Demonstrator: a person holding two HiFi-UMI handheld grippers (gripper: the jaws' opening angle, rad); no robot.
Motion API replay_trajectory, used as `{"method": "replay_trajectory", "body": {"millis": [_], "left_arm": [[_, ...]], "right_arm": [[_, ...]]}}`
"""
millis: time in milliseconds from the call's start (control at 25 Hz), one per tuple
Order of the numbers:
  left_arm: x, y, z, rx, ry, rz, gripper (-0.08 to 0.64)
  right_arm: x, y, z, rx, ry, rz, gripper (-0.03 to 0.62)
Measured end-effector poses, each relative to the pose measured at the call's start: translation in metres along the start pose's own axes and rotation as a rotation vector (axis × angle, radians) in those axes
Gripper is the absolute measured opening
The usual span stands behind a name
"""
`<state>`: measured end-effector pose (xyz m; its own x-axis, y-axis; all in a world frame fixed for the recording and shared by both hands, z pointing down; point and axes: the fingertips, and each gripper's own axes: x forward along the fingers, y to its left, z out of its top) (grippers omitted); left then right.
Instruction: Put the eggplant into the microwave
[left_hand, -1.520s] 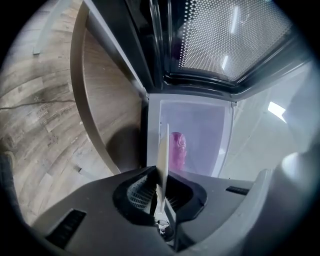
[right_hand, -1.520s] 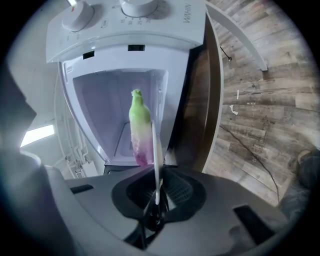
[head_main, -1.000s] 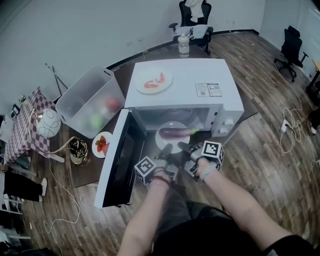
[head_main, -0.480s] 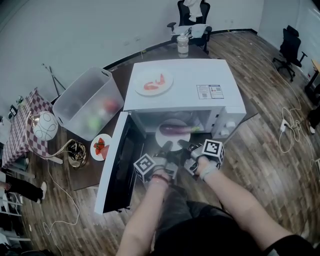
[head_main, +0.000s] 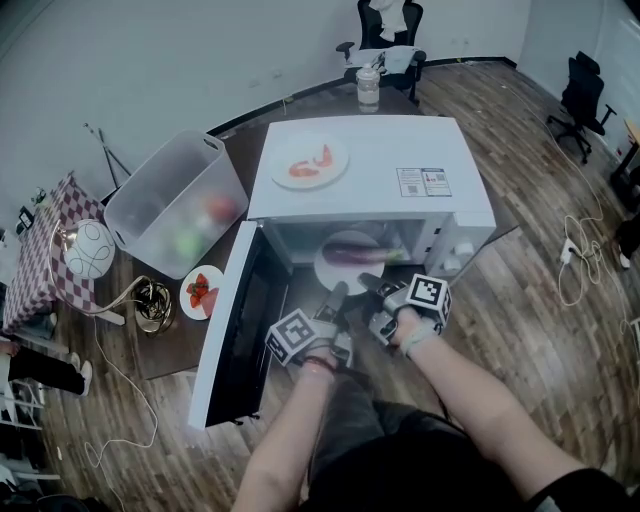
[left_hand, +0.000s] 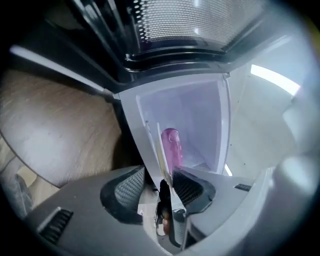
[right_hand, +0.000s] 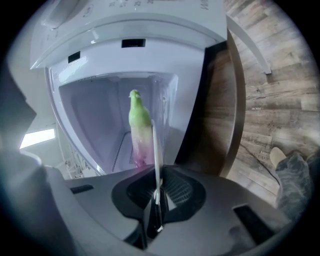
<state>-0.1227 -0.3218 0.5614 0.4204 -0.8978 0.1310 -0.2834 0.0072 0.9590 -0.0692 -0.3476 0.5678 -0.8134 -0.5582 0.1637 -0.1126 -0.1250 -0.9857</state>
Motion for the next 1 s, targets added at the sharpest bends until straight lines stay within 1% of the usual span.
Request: {"method": "replay_trajectory", "body": {"millis": [120,280,440,520,600,680,760,800,880,1000], "left_arm": [[-0.004,-0.001,0.0,0.166,-0.017,0.001,0.176],[-0.012,-0.002,0.001,0.367,-0.052,0.004,0.178],[-0.016,-0.008,-0.005,0.579,-0.017,0.022,0.176],[-0.016,-0.01,-0.011,0.688,0.023,0.042,0.142],[-0.013,-0.014,-0.016,0.781,0.059,0.054,0.073],[-0.011,-0.015,-0.018,0.83,0.084,0.064,0.06],[-0.008,-0.015,-0.02,0.851,0.107,0.071,0.032],[-0.008,-0.014,-0.021,0.862,0.116,0.075,0.032],[-0.007,-0.014,-0.02,0.888,0.121,0.085,0.005],[-0.004,-0.017,-0.017,0.922,0.116,0.092,0.005]], "right_arm": [[0.0,-0.002,0.003,0.001,-0.001,-0.01,0.026],[0.001,-0.004,0.007,-0.017,-0.006,-0.02,0.025],[0.002,-0.003,0.011,-0.013,-0.016,-0.025,0.025],[0.004,-0.002,0.01,-0.011,-0.015,-0.027,0.025],[0.005,-0.001,0.009,-0.009,-0.016,-0.029,0.025],[0.007,0.0,0.01,-0.01,-0.018,-0.031,0.025],[0.008,0.0,0.011,-0.016,-0.017,-0.036,0.025],[0.009,0.0,0.011,-0.017,-0.016,-0.037,0.025],[0.011,0.0,0.012,-0.025,-0.012,-0.037,0.025],[0.013,0.002,0.013,-0.038,-0.006,-0.041,0.025]]}}
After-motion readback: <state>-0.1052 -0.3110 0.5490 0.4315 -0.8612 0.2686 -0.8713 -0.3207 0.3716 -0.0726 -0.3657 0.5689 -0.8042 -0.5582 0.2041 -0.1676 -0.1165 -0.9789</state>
